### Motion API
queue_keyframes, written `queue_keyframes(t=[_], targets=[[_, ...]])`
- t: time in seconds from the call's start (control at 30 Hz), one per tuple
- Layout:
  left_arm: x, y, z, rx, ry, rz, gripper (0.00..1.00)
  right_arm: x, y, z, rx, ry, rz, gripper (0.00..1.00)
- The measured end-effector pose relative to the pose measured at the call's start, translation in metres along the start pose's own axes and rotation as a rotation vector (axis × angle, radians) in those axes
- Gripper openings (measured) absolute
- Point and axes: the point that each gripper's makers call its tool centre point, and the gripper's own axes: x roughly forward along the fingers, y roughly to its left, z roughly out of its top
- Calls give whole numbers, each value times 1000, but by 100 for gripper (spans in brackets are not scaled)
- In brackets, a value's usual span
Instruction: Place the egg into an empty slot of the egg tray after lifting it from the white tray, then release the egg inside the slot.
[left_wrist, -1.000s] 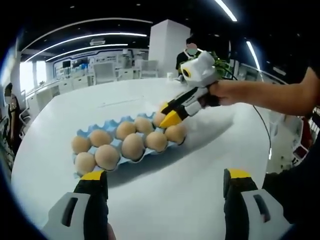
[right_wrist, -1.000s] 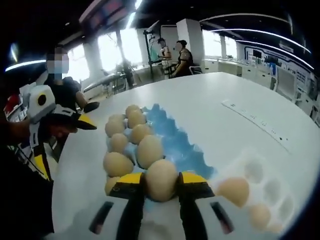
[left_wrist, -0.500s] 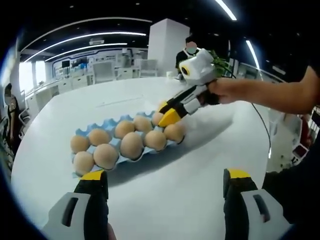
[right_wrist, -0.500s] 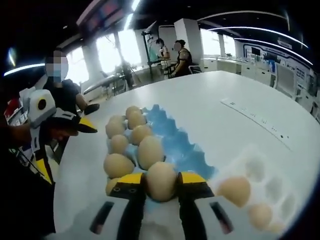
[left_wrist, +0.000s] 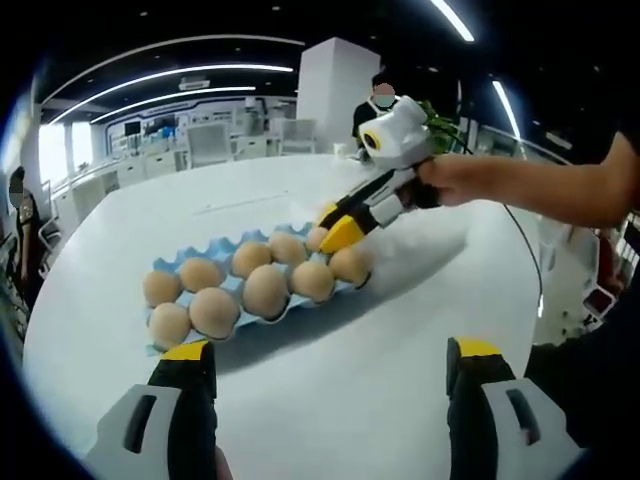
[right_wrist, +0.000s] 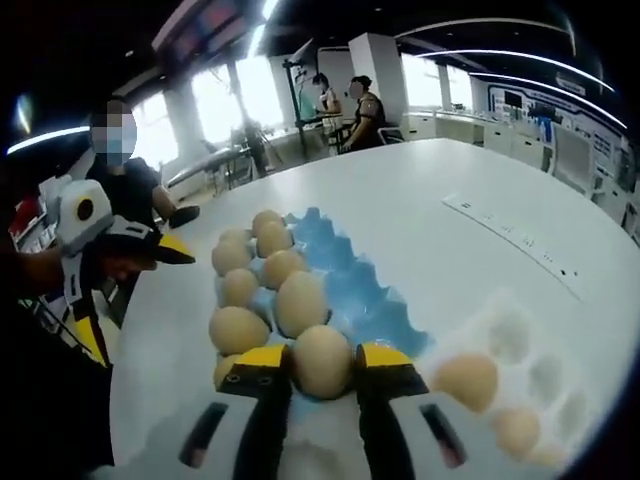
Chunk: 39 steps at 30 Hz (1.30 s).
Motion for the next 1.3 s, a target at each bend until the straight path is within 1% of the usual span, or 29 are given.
queue_keyframes(t=[0.07, 0.13, 0.23, 0.3, 0.37, 0.47, 0.6, 0.87, 0.93, 1.0, 1.17, 1.3], targets=[[0, -1, 1, 1, -1, -1, 97, -2, 0, 2, -9, -2, -5, 27], [0, -1, 1, 3, -2, -2, 97, -6, -3, 6, -32, -14, -26, 28], [0, -2, 1, 3, -3, -3, 98, -12, -6, 12, -42, -29, -44, 28], [0, -2, 2, 3, -5, -3, 98, -13, -7, 13, -48, -29, -47, 28], [0, -2, 3, 1, -8, -3, 98, -14, -8, 12, -54, -20, -50, 28], [-1, 2, 7, -22, -31, 16, 99, -19, -13, 14, -89, -13, -76, 28], [-2, 3, 7, -18, -31, 14, 99, -23, -19, 13, -111, 2, -95, 27], [-2, 1, 10, -10, -34, 2, 100, -37, -41, 10, -137, 21, -148, 27], [-3, 1, 13, -23, -53, -3, 100, -39, -46, 9, -142, 32, -161, 27], [-3, 2, 13, -29, -52, -5, 100, -41, -50, 8, -149, 38, -176, 27], [-3, 2, 13, -22, -50, -9, 100, -42, -55, 8, -155, 46, -186, 27], [-3, 2, 13, -17, -47, -10, 100, -40, -60, 4, -170, 69, -194, 27]])
